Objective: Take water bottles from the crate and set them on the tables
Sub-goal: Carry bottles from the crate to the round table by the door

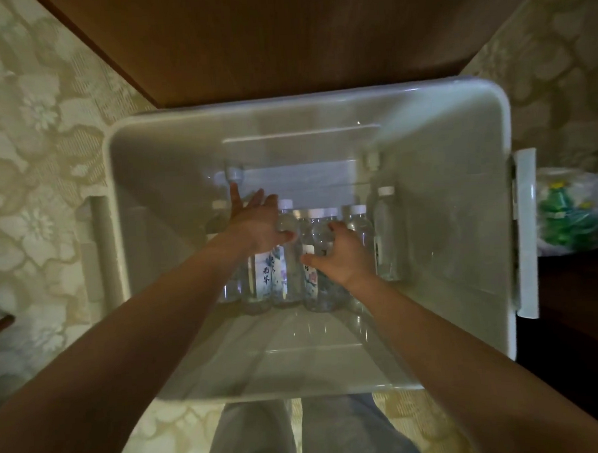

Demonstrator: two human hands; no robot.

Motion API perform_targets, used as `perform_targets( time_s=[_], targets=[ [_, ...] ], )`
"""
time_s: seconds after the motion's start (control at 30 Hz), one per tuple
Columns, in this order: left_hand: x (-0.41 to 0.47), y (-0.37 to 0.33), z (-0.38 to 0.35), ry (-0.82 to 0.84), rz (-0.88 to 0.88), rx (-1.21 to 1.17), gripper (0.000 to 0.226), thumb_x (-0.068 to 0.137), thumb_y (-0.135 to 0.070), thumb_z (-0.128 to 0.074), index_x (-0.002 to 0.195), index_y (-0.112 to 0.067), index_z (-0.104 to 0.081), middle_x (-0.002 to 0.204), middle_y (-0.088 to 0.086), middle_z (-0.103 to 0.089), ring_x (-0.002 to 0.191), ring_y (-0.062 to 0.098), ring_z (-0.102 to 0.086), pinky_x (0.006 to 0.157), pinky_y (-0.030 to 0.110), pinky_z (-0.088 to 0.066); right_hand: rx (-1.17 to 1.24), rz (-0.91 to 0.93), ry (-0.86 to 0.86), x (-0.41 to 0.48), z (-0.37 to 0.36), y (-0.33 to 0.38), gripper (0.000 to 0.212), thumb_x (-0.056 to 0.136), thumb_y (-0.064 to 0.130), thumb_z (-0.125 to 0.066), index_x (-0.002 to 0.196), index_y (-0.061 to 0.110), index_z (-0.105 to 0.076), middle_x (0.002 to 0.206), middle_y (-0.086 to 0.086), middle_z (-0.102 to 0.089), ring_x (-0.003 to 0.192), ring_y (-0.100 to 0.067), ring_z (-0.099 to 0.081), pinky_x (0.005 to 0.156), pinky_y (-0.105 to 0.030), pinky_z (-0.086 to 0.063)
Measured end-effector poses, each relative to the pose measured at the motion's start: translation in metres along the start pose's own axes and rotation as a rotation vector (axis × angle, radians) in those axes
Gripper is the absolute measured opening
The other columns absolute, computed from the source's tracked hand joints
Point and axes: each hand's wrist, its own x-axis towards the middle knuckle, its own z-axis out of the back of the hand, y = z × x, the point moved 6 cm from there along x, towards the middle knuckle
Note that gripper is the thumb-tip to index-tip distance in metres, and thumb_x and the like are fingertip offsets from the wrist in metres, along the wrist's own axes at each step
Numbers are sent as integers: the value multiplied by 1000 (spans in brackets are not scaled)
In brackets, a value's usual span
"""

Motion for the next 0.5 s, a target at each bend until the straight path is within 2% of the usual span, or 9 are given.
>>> perform_targets(
  time_s=[0.1,0.2,0.3,0.33,0.4,0.43,0.47,0.5],
  targets=[
    [-1,-1,5,-62,8,-83,87,80,-72,-57,145,-17,-37,150,-1,-43,145,19,-30,109,57,26,62,-36,10,0,2,-3,82,72,34,-86,139,12,-45,136,-6,-57,116,-26,-61,92,-33,-50],
    [-8,-3,1,-156,-41,-137,79,72,-71,-63,130,-18,-52,135,-6,-54,131,18,-48,112,61,23,137,-55,33,0,6,-10,86,72,27,-88,143,11,-43,131,-2,-61,116,-23,-61,89,-27,-48],
    [-27,-17,4,-228,-79,-186,76,69,-65,-70,127,-19,-52,126,-6,-59,121,17,-56,115,53,21,233,-85,18,-2,10,-18,93,67,26,-90,146,14,-42,133,-4,-61,115,-24,-62,94,-32,-51],
    [-34,-24,6,-236,-86,-217,76,71,-59,-73,130,-18,-48,124,-4,-61,121,18,-57,118,48,16,268,-92,11,-3,11,-21,91,67,25,-91,145,14,-44,129,-4,-63,111,-23,-63,92,-32,-51],
    [-48,-33,2,-206,-80,-376,75,76,-43,-78,136,-18,-41,127,-1,-60,125,23,-53,118,40,-14,336,-101,3,-7,14,-27,82,68,21,-90,139,13,-50,112,0,-67,97,-17,-64,83,-27,-50],
    [-55,-36,-3,-182,-79,-493,74,78,-36,-79,138,-19,-40,130,0,-56,125,24,-51,111,37,-31,360,-99,0,-9,17,-29,76,69,18,-89,135,15,-52,101,4,-66,88,-12,-62,79,-25,-48],
    [-58,-37,-9,-152,-83,-592,72,80,-31,-79,139,-20,-40,133,1,-52,124,23,-51,103,35,-40,376,-90,2,-11,19,-30,70,70,16,-89,131,17,-56,94,8,-64,82,-7,-60,77,-24,-46],
    [-61,-38,-15,-122,-92,-662,70,82,-29,-77,140,-19,-39,136,2,-47,123,23,-51,101,34,-43,397,-81,5,-13,21,-32,68,69,16,-89,130,18,-58,92,9,-64,80,-5,-59,77,-25,-47]
  ],
)
